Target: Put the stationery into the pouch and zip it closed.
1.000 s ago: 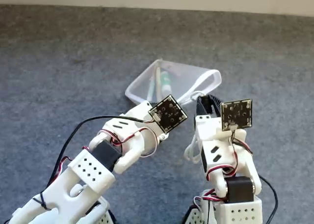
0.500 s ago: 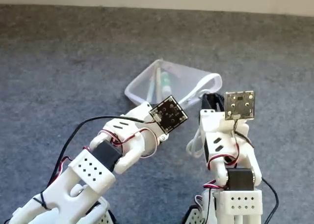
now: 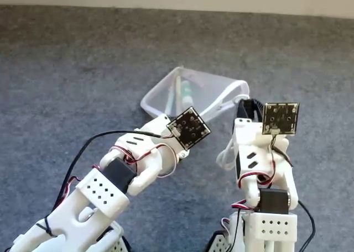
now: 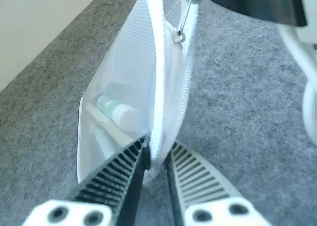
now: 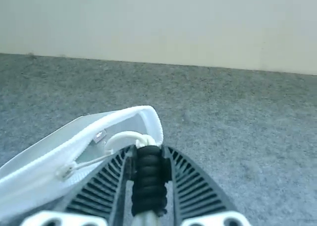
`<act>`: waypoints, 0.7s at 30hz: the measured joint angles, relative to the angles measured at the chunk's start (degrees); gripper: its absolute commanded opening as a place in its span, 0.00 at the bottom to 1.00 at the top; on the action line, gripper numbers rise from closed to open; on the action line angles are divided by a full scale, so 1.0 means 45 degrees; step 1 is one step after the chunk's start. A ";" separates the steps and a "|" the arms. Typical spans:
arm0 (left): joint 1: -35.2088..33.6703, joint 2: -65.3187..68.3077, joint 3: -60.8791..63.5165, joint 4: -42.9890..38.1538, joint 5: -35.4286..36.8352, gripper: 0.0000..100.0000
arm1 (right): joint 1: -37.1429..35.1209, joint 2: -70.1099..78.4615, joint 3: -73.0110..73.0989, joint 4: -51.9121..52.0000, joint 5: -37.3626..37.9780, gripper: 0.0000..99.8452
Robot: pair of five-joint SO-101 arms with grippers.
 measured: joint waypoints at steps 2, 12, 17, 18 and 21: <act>0.0000 -0.0039 0.0000 0.0000 0.0000 0.00 | 0.0000 0.0000 0.0000 -0.0195 0.0000 0.00; -0.0020 -0.0059 0.0000 0.0098 0.0000 0.00 | 0.0723 0.0020 0.0020 -0.0547 0.0000 0.00; -0.0020 -0.0059 0.0000 0.0117 0.0000 0.00 | 0.0781 0.0020 0.0020 -0.0586 0.0000 0.00; -0.0020 -0.0098 0.0000 0.0117 0.0000 0.00 | 0.0781 0.0020 0.0020 -0.0586 0.0000 0.00; -0.0020 -0.0547 0.0000 0.0527 0.0000 0.00 | 0.0801 0.0020 0.0020 -0.0586 0.0000 0.00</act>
